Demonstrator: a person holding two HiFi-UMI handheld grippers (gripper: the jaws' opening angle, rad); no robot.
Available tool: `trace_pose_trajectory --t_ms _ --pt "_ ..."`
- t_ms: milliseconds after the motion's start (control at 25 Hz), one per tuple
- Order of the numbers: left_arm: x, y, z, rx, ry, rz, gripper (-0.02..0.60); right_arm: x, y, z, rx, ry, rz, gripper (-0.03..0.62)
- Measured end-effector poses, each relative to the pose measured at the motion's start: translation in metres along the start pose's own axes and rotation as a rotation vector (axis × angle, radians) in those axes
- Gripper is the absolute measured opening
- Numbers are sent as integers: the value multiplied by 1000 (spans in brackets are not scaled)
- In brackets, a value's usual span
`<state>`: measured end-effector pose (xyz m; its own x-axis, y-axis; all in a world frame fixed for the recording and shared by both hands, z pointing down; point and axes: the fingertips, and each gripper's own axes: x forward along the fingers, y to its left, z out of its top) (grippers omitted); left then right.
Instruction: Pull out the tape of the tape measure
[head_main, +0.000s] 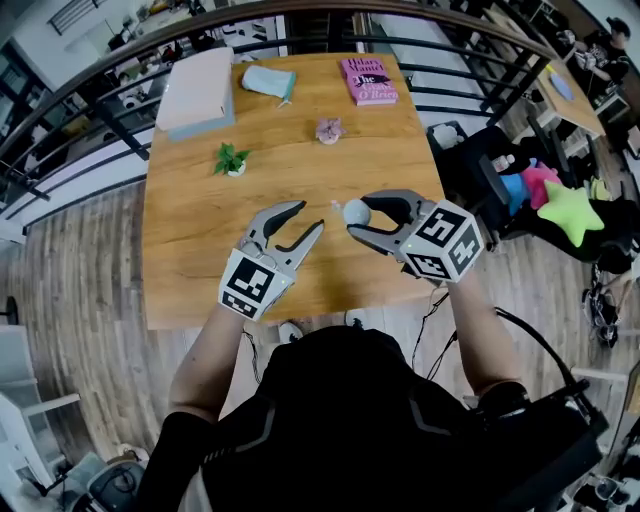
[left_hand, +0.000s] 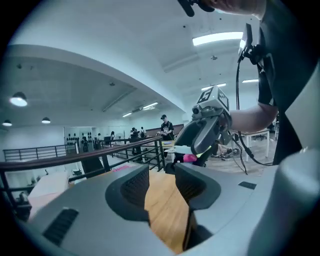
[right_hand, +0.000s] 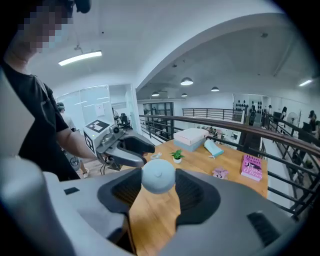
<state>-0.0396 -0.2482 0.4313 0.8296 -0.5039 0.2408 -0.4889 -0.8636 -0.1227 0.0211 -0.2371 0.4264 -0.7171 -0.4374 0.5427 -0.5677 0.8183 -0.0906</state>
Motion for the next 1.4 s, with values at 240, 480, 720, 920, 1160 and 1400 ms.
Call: trace_pose_trajectory --t_ms 240,480,720,920,1160,1400 --pt "13 -14 33 217 -12 -25 181 -15 0 13 -15 19 1 224" --pt "20 -28 42 467 33 -33 173 -22 1 18 -15 22 27 224" --pt "27 -37 39 624 67 -13 155 -23 3 12 -44 54 55 224" --pt "29 -36 42 653 78 23 110 -21 1 12 -40 63 60 224" --pt "31 -34 37 730 134 51 91 -18 -1 10 -28 79 73 224" --pt "32 -30 28 758 177 75 74 -12 -3 9 -19 95 79 224"
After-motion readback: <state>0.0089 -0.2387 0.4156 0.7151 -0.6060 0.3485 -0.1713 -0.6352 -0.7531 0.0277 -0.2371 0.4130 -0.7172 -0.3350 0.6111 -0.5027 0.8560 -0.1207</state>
